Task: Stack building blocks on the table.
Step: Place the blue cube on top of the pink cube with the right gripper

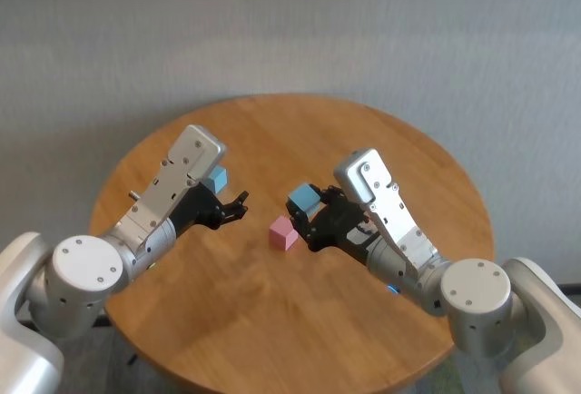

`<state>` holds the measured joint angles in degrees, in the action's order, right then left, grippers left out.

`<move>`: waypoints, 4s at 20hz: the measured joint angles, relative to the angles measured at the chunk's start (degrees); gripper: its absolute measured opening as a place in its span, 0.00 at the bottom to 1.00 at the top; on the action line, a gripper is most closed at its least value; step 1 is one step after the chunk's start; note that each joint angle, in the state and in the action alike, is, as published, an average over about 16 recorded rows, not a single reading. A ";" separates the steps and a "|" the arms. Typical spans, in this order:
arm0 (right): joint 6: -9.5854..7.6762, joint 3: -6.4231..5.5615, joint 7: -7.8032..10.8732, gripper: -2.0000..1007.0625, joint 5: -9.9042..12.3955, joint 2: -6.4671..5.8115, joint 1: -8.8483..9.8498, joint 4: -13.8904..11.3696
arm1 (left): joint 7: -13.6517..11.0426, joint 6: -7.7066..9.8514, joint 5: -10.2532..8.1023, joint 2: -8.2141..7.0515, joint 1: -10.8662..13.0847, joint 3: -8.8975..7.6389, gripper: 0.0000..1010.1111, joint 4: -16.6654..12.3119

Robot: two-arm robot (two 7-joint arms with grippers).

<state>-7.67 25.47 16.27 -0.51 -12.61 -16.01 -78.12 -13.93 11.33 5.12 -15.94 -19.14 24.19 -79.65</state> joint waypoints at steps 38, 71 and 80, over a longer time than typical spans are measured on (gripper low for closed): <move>2.94 1.34 3.16 0.36 -1.34 6.18 -8.31 16.52 | 0.00 0.00 0.00 0.00 0.00 0.00 0.99 0.00; 3.11 0.76 2.57 0.36 -1.56 7.00 -9.04 19.18 | 0.00 0.00 0.00 0.00 0.01 0.00 0.99 0.00; 3.13 0.65 2.25 0.36 -1.81 7.26 -9.15 19.82 | 0.00 0.00 0.00 0.00 0.01 0.00 0.99 0.00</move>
<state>-4.54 26.13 18.52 -2.31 -5.35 -25.16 -58.31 -13.93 11.33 5.12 -15.95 -19.13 24.19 -79.65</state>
